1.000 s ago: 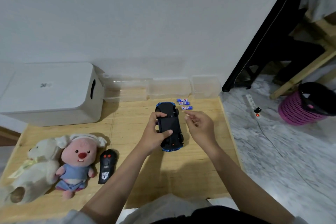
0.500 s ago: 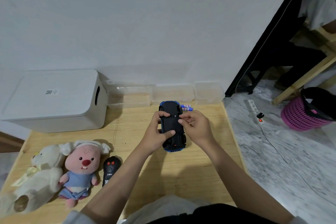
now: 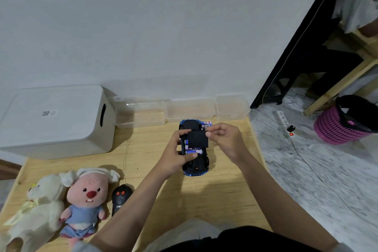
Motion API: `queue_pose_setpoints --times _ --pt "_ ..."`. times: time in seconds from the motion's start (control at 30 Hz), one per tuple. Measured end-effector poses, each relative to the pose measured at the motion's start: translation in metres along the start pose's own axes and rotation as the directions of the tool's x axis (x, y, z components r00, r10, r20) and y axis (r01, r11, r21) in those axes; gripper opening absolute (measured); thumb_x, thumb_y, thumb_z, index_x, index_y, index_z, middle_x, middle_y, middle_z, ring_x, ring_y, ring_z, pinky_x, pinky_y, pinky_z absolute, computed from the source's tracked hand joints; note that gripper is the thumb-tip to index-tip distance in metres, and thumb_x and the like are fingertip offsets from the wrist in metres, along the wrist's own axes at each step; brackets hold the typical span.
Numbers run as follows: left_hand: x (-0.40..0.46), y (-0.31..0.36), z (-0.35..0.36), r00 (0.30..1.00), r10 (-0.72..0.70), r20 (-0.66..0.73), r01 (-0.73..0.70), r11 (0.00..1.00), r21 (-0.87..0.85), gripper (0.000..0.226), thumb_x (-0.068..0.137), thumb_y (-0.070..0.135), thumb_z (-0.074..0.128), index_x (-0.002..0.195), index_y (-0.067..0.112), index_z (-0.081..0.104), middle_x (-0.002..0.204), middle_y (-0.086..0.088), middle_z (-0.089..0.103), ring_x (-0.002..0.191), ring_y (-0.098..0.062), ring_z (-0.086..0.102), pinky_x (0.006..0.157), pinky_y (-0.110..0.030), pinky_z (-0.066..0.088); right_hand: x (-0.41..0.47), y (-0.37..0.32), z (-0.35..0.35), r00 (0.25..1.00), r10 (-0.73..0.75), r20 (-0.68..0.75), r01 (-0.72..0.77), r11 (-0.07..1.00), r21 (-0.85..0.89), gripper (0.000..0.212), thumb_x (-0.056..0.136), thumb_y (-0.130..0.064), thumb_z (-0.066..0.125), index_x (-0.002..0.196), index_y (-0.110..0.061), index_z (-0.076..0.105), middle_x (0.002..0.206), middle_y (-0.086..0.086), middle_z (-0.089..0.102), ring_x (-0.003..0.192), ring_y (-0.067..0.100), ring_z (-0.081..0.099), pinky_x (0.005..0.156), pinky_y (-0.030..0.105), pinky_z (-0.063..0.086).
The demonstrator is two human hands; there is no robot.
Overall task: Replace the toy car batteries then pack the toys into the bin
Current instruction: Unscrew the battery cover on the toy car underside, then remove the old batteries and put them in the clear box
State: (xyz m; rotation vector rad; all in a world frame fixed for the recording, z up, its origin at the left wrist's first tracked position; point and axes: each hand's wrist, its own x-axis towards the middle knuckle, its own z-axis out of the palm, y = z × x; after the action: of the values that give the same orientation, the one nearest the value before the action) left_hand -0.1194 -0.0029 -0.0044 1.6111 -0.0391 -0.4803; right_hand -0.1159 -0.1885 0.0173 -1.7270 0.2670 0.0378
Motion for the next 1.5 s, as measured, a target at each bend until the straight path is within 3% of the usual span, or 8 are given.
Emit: queue_pose_setpoints --times 0.13,0.33,0.47,0.6,1.0,1.23,1.37,1.5 --pt "-0.004 -0.007 -0.003 0.999 -0.013 -0.041 0.013 1.0 0.012 0.064 0.078 -0.007 0.07 0.126 0.03 0.049 0.115 -0.002 0.054 0.083 0.007 0.062 0.08 -0.035 0.058 -0.004 0.002 -0.017 0.999 0.031 -0.031 -0.032 0.998 -0.05 0.008 0.081 -0.001 0.07 0.088 -0.004 0.068 0.073 0.0 0.068 0.062 0.0 0.063 0.058 0.012 0.049" --pt "-0.009 -0.019 -0.015 0.995 0.003 -0.102 0.0 1.0 0.03 0.066 0.079 -0.007 0.07 0.127 0.035 0.052 0.126 0.0 0.054 0.109 -0.012 0.059 0.084 -0.033 0.057 -0.032 0.039 -0.045 0.981 0.161 -0.106 -0.178 0.967 -0.181 0.006 0.081 -0.004 0.07 0.08 -0.01 0.07 0.071 -0.002 0.067 0.066 0.008 0.061 0.059 0.016 0.046" --pt "-0.014 -0.02 -0.016 0.991 0.006 -0.131 -0.006 1.0 0.004 0.066 0.078 -0.009 0.069 0.132 0.025 0.051 0.123 -0.001 0.055 0.088 0.012 0.061 0.073 -0.021 0.057 -0.054 0.068 -0.053 0.95 0.267 -0.162 -0.301 0.919 -0.254 0.01 0.08 0.0 0.068 0.077 -0.01 0.068 0.072 -0.002 0.065 0.069 0.011 0.061 0.066 0.022 0.046" --pt "-0.02 -0.019 -0.011 0.991 -0.016 -0.134 0.01 0.999 -0.05 0.067 0.078 -0.012 0.068 0.132 0.023 0.051 0.114 0.011 0.057 0.081 0.011 0.065 0.069 -0.017 0.056 -0.063 0.085 -0.055 0.934 0.288 -0.213 -0.344 0.885 -0.314 0.006 0.081 -0.001 0.068 0.081 -0.007 0.069 0.073 -0.002 0.063 0.074 0.014 0.059 0.069 0.024 0.044" --pt "-0.025 -0.023 -0.014 0.993 -0.045 -0.112 0.035 0.995 -0.089 0.069 0.076 -0.013 0.069 0.129 0.028 0.053 0.111 0.014 0.058 0.079 -0.003 0.069 0.071 -0.02 0.057 -0.058 0.093 -0.05 0.93 0.273 -0.246 -0.358 0.823 -0.441 0.006 0.082 -0.005 0.069 0.088 -0.004 0.071 0.08 0.002 0.063 0.08 0.013 0.057 0.059 0.014 0.038" --pt "-0.021 -0.026 -0.019 0.994 -0.054 -0.095 0.043 0.992 -0.116 0.067 0.075 -0.01 0.071 0.124 0.033 0.056 0.117 0.002 0.057 0.097 -0.005 0.063 0.072 -0.022 0.057 -0.053 0.086 -0.052 0.929 0.274 -0.247 -0.363 0.801 -0.477 0.005 0.082 -0.007 0.066 0.081 -0.012 0.067 0.086 0.002 0.065 0.085 0.015 0.061 0.059 0.013 0.04" --pt "-0.02 -0.024 -0.02 0.996 -0.045 -0.081 0.036 0.993 -0.114 0.068 0.076 -0.011 0.07 0.129 0.029 0.054 0.117 0.002 0.056 0.09 -0.001 0.066 0.069 -0.02 0.057 -0.049 0.069 -0.045 0.956 0.176 -0.235 -0.274 0.821 -0.5 0.006 0.084 -0.007 0.064 0.087 -0.01 0.069 0.092 0.003 0.065 0.083 0.011 0.058 0.061 0.008 0.038" --pt "-0.02 -0.022 -0.021 1.0 -0.005 -0.03 0.003 0.997 -0.074 0.07 0.076 -0.01 0.071 0.133 0.026 0.052 0.125 0.002 0.054 0.09 0.005 0.065 0.073 -0.024 0.057 -0.048 0.034 -0.019 0.986 0.037 -0.163 -0.11 0.877 -0.467 0.007 0.084 -0.006 0.067 0.086 -0.01 0.073 0.074 -0.011 0.062 0.067 -0.004 0.056 0.06 0.004 0.041"
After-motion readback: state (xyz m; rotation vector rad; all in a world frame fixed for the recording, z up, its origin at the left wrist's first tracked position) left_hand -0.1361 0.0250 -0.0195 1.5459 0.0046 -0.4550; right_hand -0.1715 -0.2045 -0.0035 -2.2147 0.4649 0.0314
